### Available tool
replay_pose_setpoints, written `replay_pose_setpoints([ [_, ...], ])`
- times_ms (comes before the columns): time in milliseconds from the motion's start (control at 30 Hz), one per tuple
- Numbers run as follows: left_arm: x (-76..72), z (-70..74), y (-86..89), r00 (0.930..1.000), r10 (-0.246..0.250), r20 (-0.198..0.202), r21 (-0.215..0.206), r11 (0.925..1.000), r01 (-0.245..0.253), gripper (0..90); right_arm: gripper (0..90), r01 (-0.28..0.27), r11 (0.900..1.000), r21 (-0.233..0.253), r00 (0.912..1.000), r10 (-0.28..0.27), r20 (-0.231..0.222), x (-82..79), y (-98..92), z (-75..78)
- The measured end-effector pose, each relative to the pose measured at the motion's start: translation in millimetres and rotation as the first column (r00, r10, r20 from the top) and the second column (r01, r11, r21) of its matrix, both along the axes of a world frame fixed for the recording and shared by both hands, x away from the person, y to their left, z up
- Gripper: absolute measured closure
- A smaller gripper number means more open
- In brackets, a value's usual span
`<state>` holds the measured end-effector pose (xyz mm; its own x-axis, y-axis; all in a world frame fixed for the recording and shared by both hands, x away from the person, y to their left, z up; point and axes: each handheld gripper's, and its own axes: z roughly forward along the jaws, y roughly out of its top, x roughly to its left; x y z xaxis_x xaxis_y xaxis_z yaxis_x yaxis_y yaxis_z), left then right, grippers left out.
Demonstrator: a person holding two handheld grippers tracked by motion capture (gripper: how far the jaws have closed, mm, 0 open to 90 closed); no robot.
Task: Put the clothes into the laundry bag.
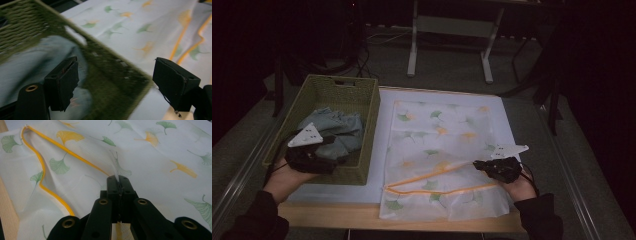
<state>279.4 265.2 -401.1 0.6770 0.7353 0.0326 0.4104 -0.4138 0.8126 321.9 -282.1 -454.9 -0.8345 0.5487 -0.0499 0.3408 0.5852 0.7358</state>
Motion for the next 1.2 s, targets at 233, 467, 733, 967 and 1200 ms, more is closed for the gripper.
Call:
replay_pose_setpoints([
  [233,15.6,3.4,23.4,0.9968,0.078,-0.019,0.047,0.9959,-0.077,21.6,89.2,0.004,1.000,0.015,1.0000,-0.004,0.002,0.5,1.2,0.7],
  [467,30.9,-0.8,32.3,0.9918,0.126,-0.025,0.110,0.9864,-0.122,21.4,89.2,0.006,1.000,0.018,1.0000,-0.006,-0.005,2.2,1.6,-1.7],
  [733,55.1,-8.3,49.6,0.9751,0.216,-0.052,0.162,0.9653,-0.205,17.3,89.2,0.006,1.000,0.014,0.9999,-0.006,-0.013,2.9,1.4,-3.0],
  [967,77.0,-22.8,49.1,0.9697,0.233,-0.072,0.243,0.9471,-0.210,15.6,89.1,0.011,1.000,0.013,0.9998,-0.010,-0.017,3.0,2.4,-3.5],
  [1200,93.2,-40.8,44.9,0.9646,0.252,-0.078,0.351,0.9126,-0.210,15.3,89.2,0.017,1.000,0.014,0.9996,-0.016,-0.022,2.4,3.1,-4.4],
])
